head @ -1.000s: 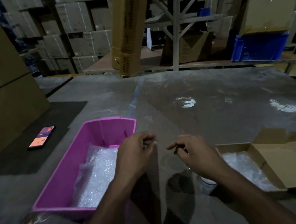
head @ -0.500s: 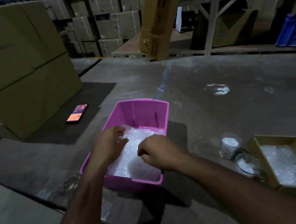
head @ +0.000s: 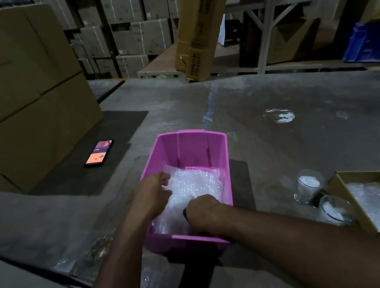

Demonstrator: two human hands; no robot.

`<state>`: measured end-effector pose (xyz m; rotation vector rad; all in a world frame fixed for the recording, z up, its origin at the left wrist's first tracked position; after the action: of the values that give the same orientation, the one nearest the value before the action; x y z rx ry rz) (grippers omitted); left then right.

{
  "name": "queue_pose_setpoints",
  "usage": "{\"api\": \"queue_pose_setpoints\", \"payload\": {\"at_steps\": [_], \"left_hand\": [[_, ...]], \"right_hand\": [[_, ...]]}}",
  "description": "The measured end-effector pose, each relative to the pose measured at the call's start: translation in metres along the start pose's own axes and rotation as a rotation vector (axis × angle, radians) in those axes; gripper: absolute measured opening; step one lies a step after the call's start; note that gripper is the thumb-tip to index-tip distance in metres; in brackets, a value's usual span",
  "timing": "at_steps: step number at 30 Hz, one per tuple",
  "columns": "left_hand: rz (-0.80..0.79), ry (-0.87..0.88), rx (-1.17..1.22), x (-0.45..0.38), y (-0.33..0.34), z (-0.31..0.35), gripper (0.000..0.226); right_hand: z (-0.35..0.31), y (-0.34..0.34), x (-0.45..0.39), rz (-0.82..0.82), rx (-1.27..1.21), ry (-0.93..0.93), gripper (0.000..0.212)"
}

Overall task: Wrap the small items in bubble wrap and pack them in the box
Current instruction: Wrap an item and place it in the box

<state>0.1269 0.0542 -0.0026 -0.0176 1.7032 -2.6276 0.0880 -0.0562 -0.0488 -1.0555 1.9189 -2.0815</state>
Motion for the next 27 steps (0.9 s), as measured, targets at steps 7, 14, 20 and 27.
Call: {"api": "queue_pose_setpoints", "payload": {"at_steps": [7,14,20,27], "left_hand": [[-0.05,0.081,0.082,-0.005,-0.004,-0.002,0.043],[-0.145,0.326,0.255,0.003,-0.022,0.016,0.071],[-0.172,0.38,0.647,0.007,-0.031,0.04,0.06],[-0.028,0.411,0.729,0.01,-0.032,0.101,0.008]], "right_hand": [[0.026,-0.034,0.018,0.232,-0.123,0.052,0.021],[0.072,-0.072,0.064,0.643,-0.611,0.157,0.018],[0.106,-0.075,0.108,0.899,-1.162,0.138,0.024],[0.134,-0.062,0.161,1.138,-1.624,0.162,0.016]]}}
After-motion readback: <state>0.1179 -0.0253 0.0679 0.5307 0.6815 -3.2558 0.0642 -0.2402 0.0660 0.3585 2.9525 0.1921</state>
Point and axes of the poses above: each hand's wrist, its own x-axis away from the middle knuckle, its own y-axis out of the palm, z = x × y, the point moved 8 cm from there along -x, towards the middle knuckle, and after that the axes turned 9 degrees about -x, right-handed, at the moved point
